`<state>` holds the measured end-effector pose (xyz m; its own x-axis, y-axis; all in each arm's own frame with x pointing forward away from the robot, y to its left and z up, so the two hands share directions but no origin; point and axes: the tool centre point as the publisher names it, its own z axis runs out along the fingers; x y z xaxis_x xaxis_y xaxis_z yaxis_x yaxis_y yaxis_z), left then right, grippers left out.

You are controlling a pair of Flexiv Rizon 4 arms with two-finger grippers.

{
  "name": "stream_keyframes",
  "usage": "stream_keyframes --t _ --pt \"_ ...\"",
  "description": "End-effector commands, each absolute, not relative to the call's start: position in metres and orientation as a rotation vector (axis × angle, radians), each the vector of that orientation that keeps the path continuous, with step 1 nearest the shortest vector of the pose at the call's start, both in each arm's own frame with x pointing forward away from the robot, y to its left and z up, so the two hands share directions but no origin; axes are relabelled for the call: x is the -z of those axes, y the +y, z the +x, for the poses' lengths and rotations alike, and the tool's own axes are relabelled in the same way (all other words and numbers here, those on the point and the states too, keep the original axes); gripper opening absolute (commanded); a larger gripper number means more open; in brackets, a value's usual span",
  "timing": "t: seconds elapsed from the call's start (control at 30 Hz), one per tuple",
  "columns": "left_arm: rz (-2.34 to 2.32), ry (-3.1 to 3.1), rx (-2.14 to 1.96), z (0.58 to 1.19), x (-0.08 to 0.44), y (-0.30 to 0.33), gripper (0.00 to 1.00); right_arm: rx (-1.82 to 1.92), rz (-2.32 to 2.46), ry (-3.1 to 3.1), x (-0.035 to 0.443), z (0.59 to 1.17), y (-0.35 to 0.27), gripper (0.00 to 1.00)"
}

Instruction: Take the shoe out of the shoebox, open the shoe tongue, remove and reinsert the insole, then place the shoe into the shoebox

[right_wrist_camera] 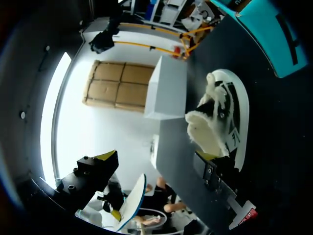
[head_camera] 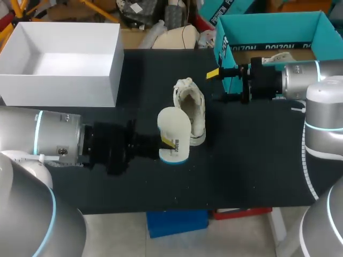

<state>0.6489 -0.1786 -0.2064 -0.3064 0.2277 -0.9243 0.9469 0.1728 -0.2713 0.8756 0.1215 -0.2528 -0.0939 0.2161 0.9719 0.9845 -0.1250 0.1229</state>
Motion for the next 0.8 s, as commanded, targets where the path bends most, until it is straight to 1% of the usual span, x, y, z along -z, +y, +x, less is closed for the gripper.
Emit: stream_keyframes --t 0.03,0.07,0.8 --pt "1.060 1.536 1.120 0.6419 0.2275 -0.1899 0.00 1.290 -1.420 -1.379 0.2538 0.8757 0.1229 1.00" --pt "1.074 1.544 1.072 0.6402 0.2304 -0.1911 0.00 1.290 -1.420 -1.379 0.2538 0.8757 0.1229 1.00" --pt "1.093 1.531 1.077 0.6368 0.2347 -0.1974 0.00 1.290 -1.420 -1.379 0.2538 0.8757 0.1229 1.00"
